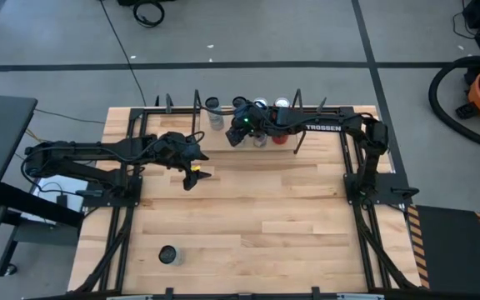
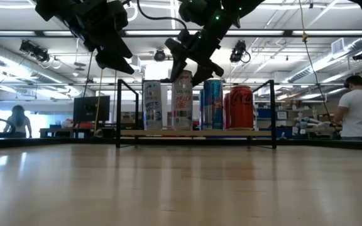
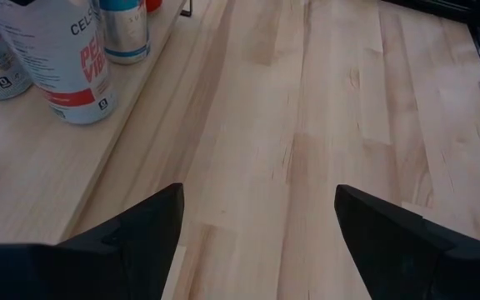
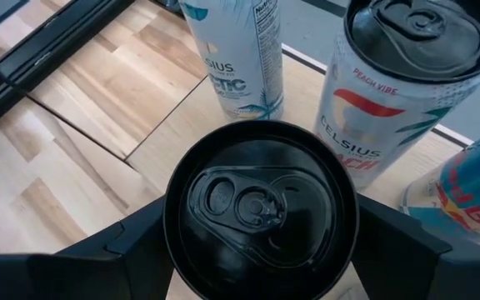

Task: Place canned beverage on shelf
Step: Put the white and pink soda can on the shelf aligned with the other white and pink soda can

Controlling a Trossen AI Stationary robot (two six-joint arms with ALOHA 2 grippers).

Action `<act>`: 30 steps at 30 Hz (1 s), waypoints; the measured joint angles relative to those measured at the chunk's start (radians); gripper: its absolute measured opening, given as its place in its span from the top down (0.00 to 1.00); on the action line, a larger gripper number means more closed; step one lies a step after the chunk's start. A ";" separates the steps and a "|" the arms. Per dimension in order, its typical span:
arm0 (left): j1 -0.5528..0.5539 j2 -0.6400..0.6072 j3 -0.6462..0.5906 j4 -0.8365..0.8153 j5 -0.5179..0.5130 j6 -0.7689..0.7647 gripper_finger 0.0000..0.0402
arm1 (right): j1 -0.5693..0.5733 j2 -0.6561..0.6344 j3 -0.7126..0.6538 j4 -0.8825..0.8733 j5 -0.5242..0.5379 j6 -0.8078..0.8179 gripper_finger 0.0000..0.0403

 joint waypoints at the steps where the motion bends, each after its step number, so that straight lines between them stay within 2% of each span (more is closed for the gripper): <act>1: 0.000 0.000 0.000 0.000 0.000 0.000 0.22 | 0.000 0.000 0.000 0.002 0.000 0.003 0.24; 25: 0.000 0.000 0.000 -0.016 0.000 0.000 0.22 | -0.021 -0.001 0.000 0.008 -0.028 0.006 0.24; 30: 0.000 0.000 0.000 -0.017 0.000 0.000 0.22 | -0.021 -0.001 0.000 0.008 -0.029 -0.009 0.21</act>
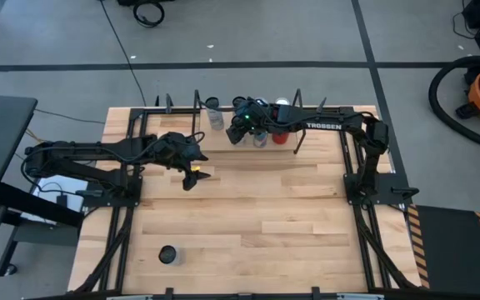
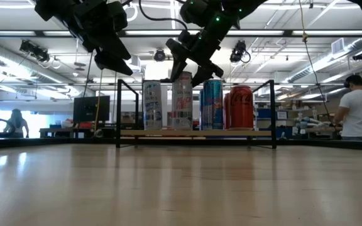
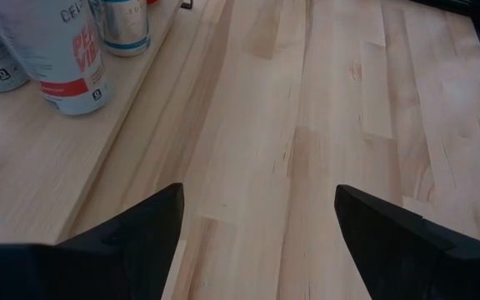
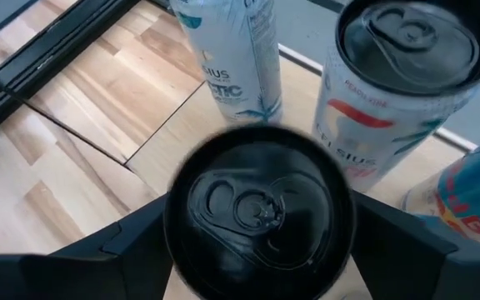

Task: Place canned beverage on shelf
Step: Put the white and pink soda can on the shelf aligned with the other white and pink soda can

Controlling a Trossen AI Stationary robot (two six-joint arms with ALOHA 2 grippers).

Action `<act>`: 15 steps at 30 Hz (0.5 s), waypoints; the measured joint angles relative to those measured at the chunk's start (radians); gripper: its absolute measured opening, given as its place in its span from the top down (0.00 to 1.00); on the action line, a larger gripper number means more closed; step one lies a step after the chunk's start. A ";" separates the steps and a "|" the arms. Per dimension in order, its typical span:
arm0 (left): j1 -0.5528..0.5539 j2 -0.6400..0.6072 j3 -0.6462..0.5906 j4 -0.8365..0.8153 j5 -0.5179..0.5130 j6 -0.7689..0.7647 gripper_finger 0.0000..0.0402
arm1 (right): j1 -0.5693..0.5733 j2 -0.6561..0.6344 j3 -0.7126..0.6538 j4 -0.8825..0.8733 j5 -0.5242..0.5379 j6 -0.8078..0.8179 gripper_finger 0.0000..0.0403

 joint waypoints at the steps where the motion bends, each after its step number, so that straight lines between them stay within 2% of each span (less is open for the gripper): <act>1: 0.000 0.000 0.000 0.000 0.000 0.000 0.22 | 0.000 0.000 0.000 0.003 0.000 -0.010 0.20; 7: 0.000 0.000 0.000 0.000 0.000 0.000 0.22 | 0.000 -0.003 0.002 0.018 -0.009 -0.013 0.15; 15: 0.000 0.000 0.000 -0.001 0.000 0.000 0.22 | -0.002 -0.003 0.002 0.069 -0.039 -0.019 0.14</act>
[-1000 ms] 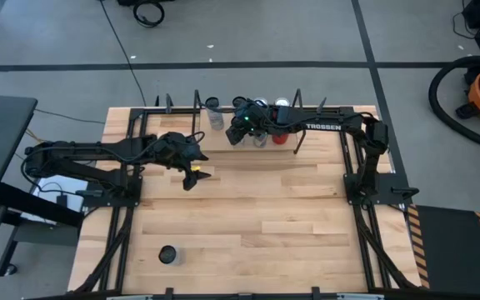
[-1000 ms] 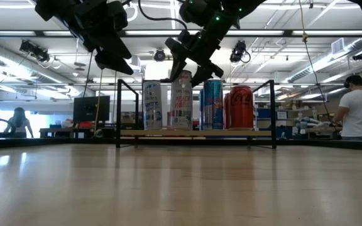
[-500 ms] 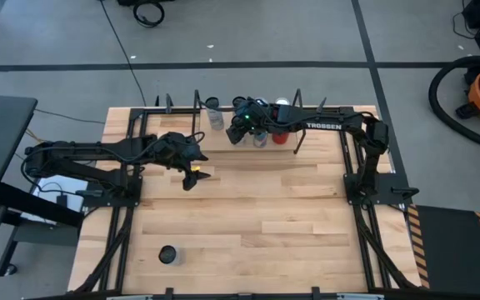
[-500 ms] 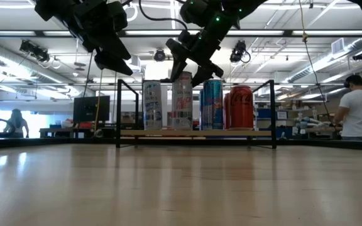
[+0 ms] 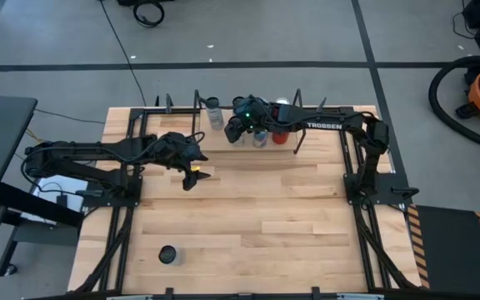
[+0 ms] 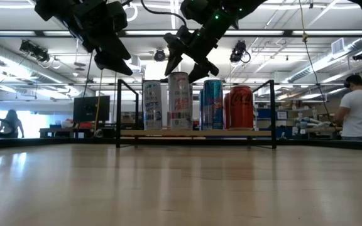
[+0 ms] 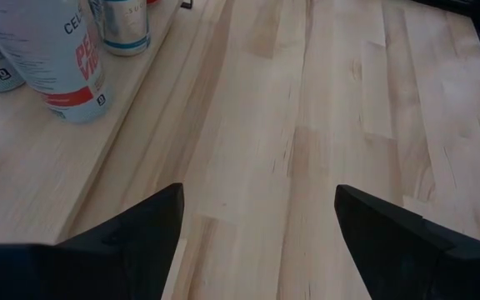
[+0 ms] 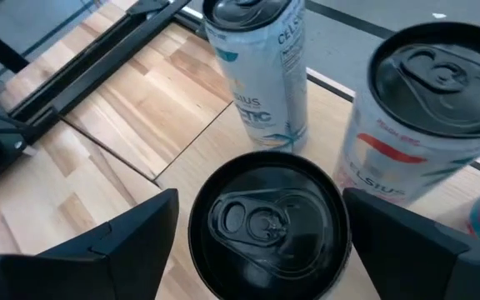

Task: Place canned beverage on shelf
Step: Put the white and pink soda can on the shelf aligned with the other white and pink soda can

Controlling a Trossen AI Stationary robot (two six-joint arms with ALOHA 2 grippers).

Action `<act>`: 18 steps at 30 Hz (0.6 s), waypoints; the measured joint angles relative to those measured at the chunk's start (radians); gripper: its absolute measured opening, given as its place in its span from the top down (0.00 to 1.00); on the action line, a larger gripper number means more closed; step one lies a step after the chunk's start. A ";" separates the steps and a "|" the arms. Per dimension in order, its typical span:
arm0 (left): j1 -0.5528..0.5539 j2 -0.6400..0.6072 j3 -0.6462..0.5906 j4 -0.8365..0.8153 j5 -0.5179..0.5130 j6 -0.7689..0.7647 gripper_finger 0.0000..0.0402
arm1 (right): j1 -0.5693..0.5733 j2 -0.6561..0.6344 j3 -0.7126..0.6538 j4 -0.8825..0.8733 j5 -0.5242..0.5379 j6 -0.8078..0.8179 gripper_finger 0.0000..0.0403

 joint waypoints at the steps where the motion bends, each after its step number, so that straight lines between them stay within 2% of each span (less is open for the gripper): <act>1: 0.000 0.000 0.000 -0.001 0.000 0.000 0.22 | -0.002 0.000 0.000 0.001 -0.008 -0.007 0.14; 11: 0.000 0.000 0.000 -0.005 0.000 0.013 0.22 | -0.024 0.000 0.000 -0.020 -0.083 -0.017 0.14; 18: 0.000 0.000 0.000 -0.004 0.000 0.024 0.22 | -0.029 -0.018 -0.002 -0.058 -0.050 0.004 0.14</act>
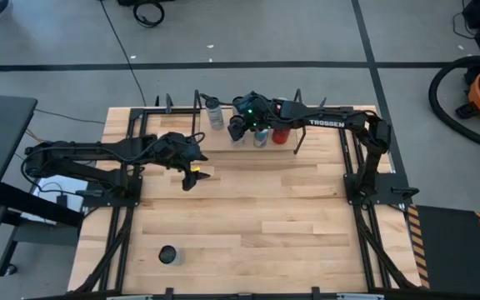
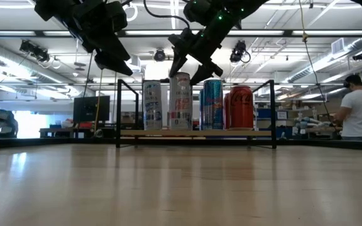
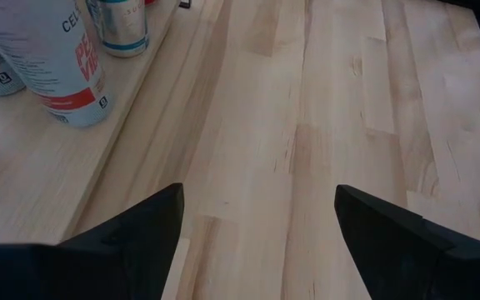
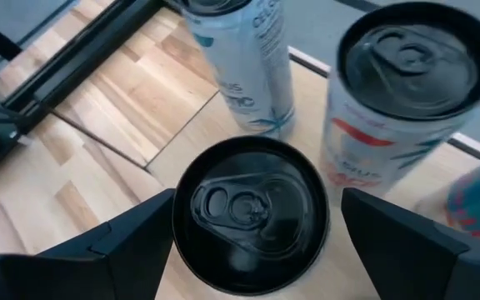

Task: Place canned beverage on shelf
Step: Put the white and pink soda can on the shelf aligned with the other white and pink soda can, then put the white and blue soda can on the shelf aligned with the other white and blue soda can

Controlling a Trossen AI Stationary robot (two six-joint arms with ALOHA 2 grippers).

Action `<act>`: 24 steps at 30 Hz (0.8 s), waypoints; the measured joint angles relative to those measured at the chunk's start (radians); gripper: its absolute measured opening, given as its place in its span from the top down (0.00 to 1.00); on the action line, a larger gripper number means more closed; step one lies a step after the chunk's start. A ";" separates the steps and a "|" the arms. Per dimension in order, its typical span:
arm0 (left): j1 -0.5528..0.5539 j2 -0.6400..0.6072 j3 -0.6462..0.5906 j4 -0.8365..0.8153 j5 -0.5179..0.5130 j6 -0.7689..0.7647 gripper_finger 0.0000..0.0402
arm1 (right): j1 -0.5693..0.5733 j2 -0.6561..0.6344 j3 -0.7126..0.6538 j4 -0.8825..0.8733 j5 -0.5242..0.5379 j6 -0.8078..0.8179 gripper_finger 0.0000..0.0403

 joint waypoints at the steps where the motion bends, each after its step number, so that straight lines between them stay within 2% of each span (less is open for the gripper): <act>1: 0.000 0.000 0.000 0.000 0.000 0.000 0.22 | 0.000 -0.004 0.000 -0.007 0.010 0.000 0.14; 5: 0.000 0.000 0.000 0.000 0.000 0.000 0.22 | 0.002 -0.021 0.000 -0.034 0.046 0.000 0.14; 24: 0.000 0.000 0.000 0.000 0.000 0.000 0.22 | 0.004 -0.053 0.000 0.005 0.047 -0.017 0.14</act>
